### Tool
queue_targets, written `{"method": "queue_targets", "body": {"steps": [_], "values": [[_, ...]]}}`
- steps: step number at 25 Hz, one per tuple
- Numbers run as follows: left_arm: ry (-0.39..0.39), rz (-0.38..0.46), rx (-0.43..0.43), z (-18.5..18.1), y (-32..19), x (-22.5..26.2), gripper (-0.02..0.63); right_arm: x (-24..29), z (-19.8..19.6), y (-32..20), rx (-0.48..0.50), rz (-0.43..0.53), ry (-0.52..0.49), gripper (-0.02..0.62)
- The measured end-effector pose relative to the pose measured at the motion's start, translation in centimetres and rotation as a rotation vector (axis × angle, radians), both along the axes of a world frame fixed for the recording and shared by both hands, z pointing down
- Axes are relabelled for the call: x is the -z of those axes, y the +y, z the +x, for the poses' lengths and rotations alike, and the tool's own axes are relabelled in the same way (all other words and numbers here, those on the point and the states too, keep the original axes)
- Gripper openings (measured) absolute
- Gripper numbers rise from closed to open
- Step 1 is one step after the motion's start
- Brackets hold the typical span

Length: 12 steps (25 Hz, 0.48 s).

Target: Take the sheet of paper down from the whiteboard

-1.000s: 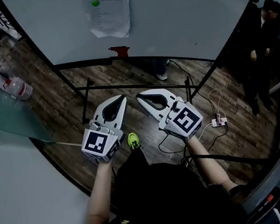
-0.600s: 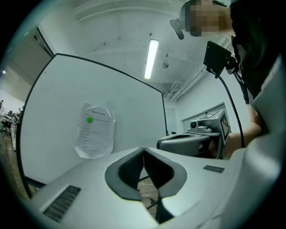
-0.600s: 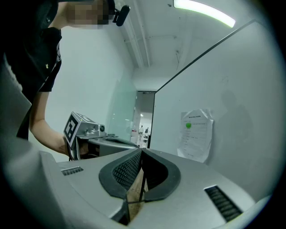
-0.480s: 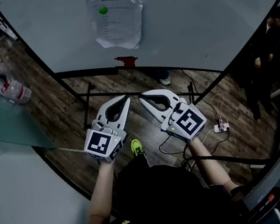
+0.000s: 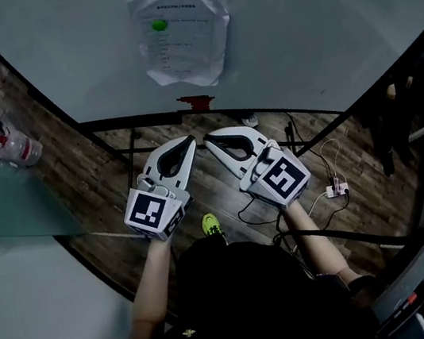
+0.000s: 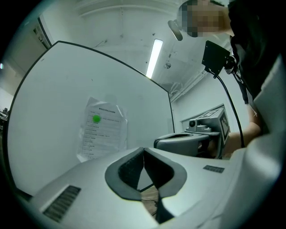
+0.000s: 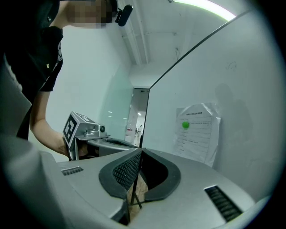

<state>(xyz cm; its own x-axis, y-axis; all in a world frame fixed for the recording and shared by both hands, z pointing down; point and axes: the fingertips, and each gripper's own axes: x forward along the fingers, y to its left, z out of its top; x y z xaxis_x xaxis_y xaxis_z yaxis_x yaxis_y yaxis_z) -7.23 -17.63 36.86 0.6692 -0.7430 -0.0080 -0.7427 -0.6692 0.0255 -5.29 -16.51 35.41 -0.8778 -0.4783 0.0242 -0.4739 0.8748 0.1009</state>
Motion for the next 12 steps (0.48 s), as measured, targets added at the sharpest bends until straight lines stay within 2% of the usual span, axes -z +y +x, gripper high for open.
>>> {"method": "queue_targets", "body": {"steps": [9, 12], "values": [[-0.015, 0.034, -0.049, -1.1, -4.0, 0.2, 0.026, 0.0, -1.6, -3.9, -0.035, 0.015, -0.005, 0.014], [-0.016, 0.029, -0.038, -1.4, -5.0, 0.3, 0.026, -0.1, -1.8, -4.9, -0.041, 0.019, -0.003, 0.014]]}}
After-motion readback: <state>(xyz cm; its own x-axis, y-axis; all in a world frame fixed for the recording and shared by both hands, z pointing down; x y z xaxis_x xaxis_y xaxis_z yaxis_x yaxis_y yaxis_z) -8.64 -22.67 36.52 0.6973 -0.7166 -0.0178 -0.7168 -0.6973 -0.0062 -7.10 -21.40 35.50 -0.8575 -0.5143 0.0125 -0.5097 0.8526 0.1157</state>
